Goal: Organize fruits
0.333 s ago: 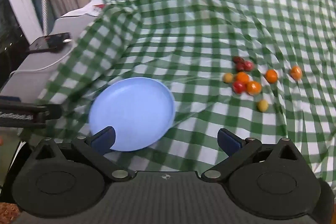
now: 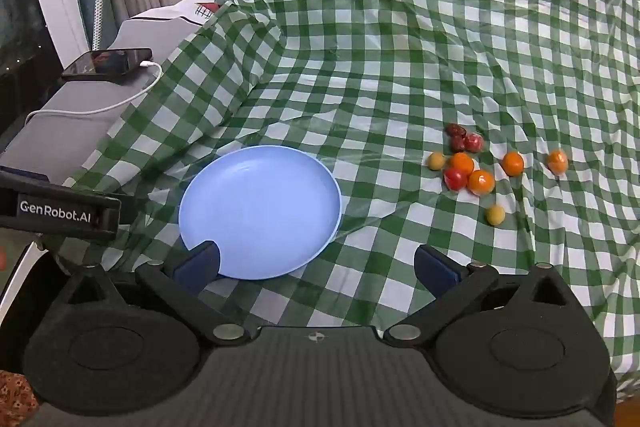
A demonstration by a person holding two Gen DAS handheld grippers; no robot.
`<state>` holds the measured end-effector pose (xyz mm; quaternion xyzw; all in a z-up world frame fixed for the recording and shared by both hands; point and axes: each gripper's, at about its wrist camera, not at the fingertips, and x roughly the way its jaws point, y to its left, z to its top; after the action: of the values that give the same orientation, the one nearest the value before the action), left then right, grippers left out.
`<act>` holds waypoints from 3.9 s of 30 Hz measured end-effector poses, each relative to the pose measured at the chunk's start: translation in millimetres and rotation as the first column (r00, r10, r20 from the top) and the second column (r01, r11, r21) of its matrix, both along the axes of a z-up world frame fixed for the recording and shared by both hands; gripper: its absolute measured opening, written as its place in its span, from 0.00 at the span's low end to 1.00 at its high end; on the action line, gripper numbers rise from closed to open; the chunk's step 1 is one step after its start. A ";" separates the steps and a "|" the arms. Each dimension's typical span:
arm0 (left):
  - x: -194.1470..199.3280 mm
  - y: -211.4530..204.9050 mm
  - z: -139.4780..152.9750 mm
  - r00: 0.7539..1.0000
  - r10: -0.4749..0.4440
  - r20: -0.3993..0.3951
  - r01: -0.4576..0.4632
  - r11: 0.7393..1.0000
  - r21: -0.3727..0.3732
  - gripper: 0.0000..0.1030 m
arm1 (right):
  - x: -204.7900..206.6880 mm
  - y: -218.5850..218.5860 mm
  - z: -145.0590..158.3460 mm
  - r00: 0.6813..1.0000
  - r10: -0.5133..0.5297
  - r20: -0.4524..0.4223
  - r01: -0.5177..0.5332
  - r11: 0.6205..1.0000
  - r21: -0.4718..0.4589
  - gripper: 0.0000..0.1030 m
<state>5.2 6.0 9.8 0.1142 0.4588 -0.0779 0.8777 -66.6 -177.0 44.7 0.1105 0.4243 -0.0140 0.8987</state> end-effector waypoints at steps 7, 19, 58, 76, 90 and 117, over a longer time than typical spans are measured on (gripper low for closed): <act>-4.5 1.2 -1.7 1.000 -0.005 0.022 0.005 1.000 -0.001 1.00 | 1.6 8.9 -4.3 1.000 -0.016 -0.009 0.016 1.000 -0.023 0.99; -10.3 2.4 -6.0 1.000 -0.016 0.027 0.015 1.000 0.015 1.00 | 2.6 9.9 -5.4 1.000 -0.008 -0.026 0.008 1.000 -0.017 0.99; -18.2 -0.8 -4.3 1.000 -0.026 0.017 0.025 0.999 0.041 1.00 | -5.3 10.9 -6.3 1.000 -0.004 -0.009 0.004 1.000 0.000 0.99; -20.4 -3.1 -6.0 1.000 -0.027 0.015 0.026 0.998 0.063 1.00 | -6.5 10.4 -7.7 1.000 -0.009 -0.010 0.009 1.000 0.009 1.00; -19.4 -6.7 -10.0 0.999 -0.033 0.000 0.032 0.996 0.081 1.00 | -7.7 5.5 -13.0 1.000 -0.016 -0.018 0.017 0.999 0.042 1.00; 25.5 -103.4 -30.5 0.975 -0.214 -0.063 0.210 0.976 -0.058 1.00 | -19.4 -135.5 -66.2 0.887 -0.455 0.075 0.459 0.886 -0.058 0.99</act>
<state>30.7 -97.4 -20.8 0.1372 0.4720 -0.1867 0.8506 -86.0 -312.5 -21.5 0.1746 0.3588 -0.2375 0.8857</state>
